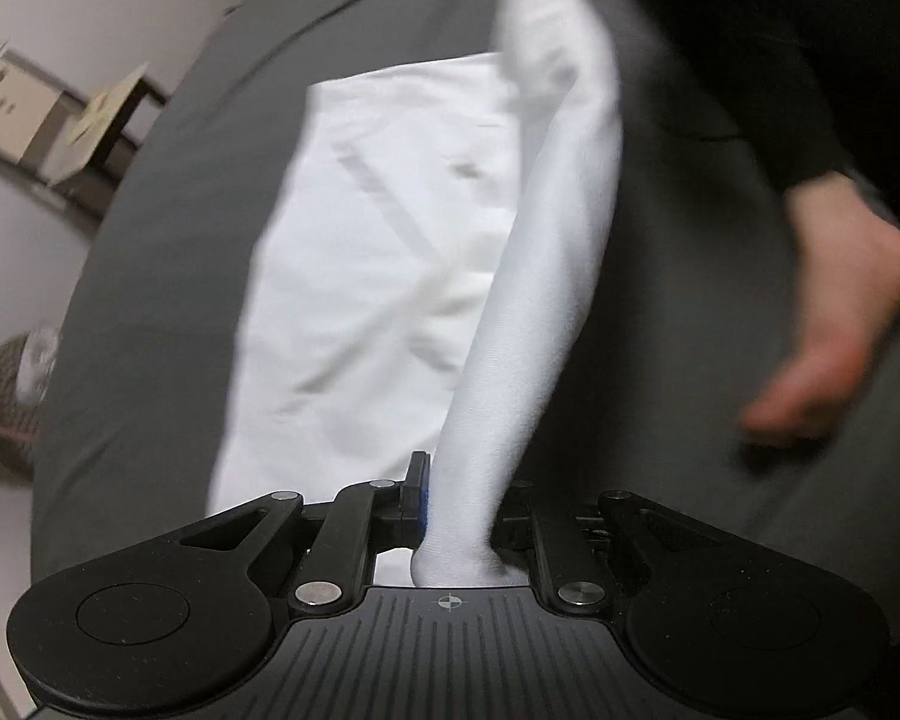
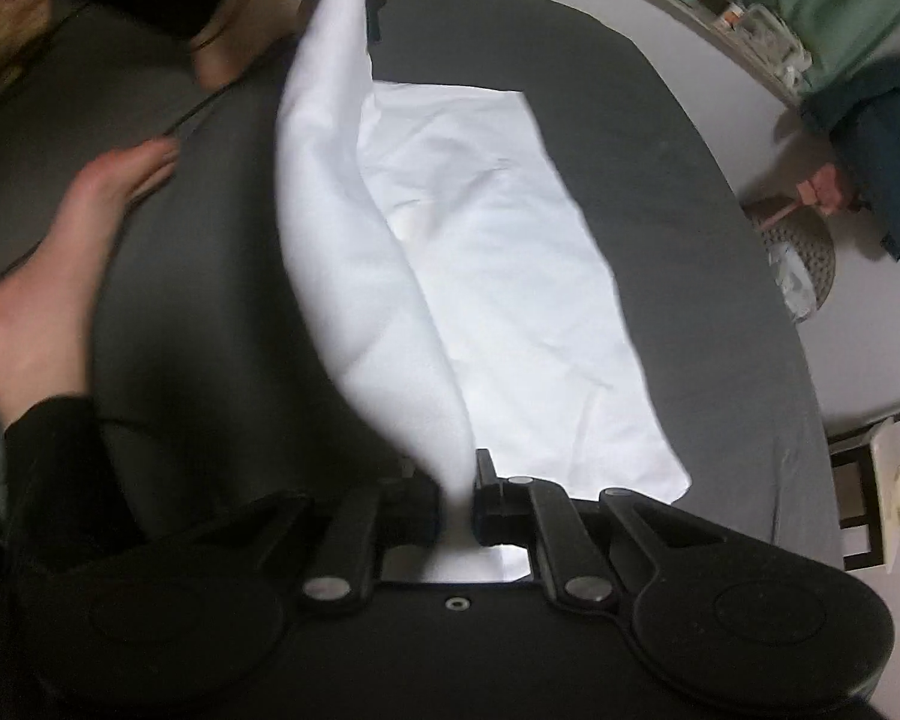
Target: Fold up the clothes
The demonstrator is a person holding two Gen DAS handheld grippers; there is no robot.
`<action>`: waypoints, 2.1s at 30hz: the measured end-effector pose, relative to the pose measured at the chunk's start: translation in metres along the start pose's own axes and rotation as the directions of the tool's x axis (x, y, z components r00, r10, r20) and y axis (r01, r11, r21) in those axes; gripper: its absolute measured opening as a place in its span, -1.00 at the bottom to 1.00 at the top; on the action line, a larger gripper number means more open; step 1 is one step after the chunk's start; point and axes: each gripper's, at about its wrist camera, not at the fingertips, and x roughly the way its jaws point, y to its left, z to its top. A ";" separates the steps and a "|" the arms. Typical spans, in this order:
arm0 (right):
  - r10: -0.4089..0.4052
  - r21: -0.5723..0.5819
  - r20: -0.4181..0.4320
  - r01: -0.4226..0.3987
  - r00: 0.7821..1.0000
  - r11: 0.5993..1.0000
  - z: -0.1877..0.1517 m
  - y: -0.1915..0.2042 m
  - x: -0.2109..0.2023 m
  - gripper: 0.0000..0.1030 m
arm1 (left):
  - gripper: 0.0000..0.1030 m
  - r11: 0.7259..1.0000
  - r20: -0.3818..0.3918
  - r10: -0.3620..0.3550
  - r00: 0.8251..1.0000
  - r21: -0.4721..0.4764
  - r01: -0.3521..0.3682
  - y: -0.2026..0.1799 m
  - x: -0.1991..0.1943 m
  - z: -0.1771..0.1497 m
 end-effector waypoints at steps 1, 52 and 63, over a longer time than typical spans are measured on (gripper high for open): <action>0.030 0.027 0.002 -0.030 1.000 0.999 0.002 -0.018 0.006 -0.78 | -0.76 1.000 0.003 0.000 1.000 -0.021 0.000 0.021 0.005 0.003; -0.285 0.867 0.493 -0.492 0.822 0.079 -0.156 -0.129 0.161 -0.78 | -0.70 0.287 0.171 0.179 0.969 -0.951 0.115 0.148 0.110 -0.116; -0.258 0.879 0.466 -0.477 0.846 0.023 -0.174 -0.134 0.185 -0.76 | -0.08 0.323 0.041 0.208 0.977 -0.946 -0.029 0.142 0.132 -0.080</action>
